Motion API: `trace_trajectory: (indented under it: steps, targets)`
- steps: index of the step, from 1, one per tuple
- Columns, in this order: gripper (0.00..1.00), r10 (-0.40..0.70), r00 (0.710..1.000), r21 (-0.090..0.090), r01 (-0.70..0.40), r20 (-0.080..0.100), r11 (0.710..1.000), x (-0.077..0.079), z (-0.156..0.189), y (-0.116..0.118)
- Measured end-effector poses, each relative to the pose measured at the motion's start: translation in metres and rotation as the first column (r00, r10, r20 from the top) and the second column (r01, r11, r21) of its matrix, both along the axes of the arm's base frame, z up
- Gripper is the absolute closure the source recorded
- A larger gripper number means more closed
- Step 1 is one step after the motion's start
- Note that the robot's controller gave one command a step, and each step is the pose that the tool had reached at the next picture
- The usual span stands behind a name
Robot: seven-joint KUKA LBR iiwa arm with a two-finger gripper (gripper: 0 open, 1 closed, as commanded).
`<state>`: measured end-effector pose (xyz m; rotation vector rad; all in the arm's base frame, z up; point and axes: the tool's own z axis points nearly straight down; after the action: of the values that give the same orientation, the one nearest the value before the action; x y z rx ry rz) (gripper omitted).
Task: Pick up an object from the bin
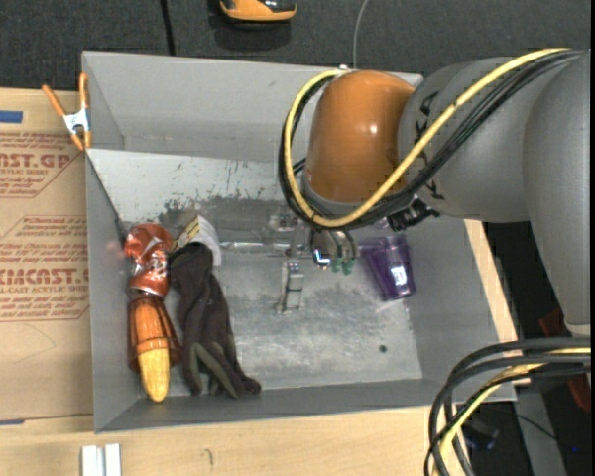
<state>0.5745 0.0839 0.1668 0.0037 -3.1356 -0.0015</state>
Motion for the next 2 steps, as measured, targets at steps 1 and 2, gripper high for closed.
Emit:
trace_trajectory:
  steps: [1, 2]
  targets:
    - [0.00, -0.001, 1.000, 0.001, 0.001, 0.008, 1.000, 0.002, 0.005, 0.000]
    - [0.00, -0.006, 1.000, 0.002, 0.006, 0.011, 1.000, 0.004, -0.061, 0.080]
